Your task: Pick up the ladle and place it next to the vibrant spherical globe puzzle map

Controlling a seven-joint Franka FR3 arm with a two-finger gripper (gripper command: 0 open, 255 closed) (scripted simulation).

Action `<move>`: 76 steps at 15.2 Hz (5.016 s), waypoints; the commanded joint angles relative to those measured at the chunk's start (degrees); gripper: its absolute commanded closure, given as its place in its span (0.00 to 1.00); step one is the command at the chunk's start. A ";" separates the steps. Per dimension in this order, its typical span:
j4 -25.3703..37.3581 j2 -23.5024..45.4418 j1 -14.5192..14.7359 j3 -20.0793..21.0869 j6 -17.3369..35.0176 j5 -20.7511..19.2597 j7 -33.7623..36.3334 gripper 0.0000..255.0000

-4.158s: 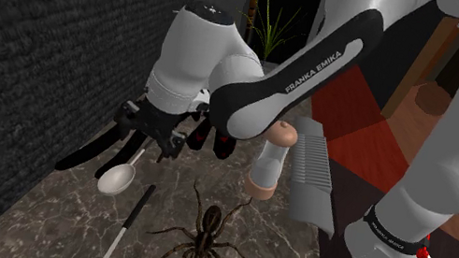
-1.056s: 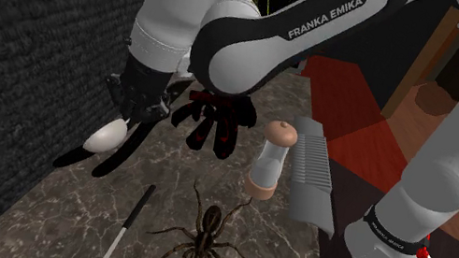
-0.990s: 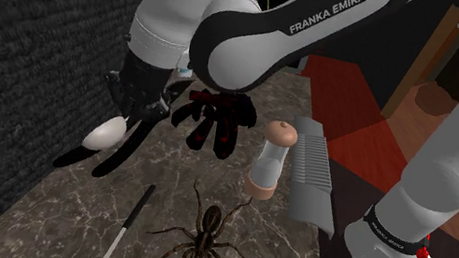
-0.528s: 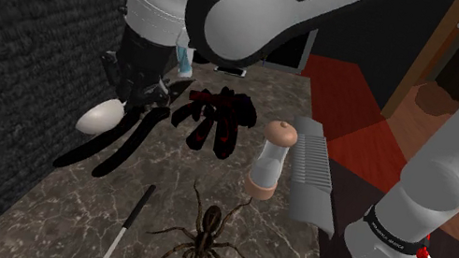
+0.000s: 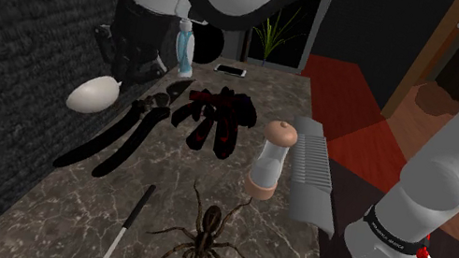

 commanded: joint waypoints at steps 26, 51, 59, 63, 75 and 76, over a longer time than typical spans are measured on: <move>1.02 -10.88 -7.09 -15.24 -10.54 19.46 -29.10 1.00; 22.04 8.47 -19.07 -30.67 -21.56 17.51 -55.71 1.00; 15.37 7.97 -19.30 -30.64 -15.59 18.48 -57.60 1.00; 12.47 8.08 -19.32 -30.61 -12.70 18.85 -58.47 1.00; 5.26 9.68 -19.15 -30.50 -4.24 19.57 -60.82 1.00; 4.75 9.89 -19.12 -30.50 -3.55 19.61 -61.00 1.00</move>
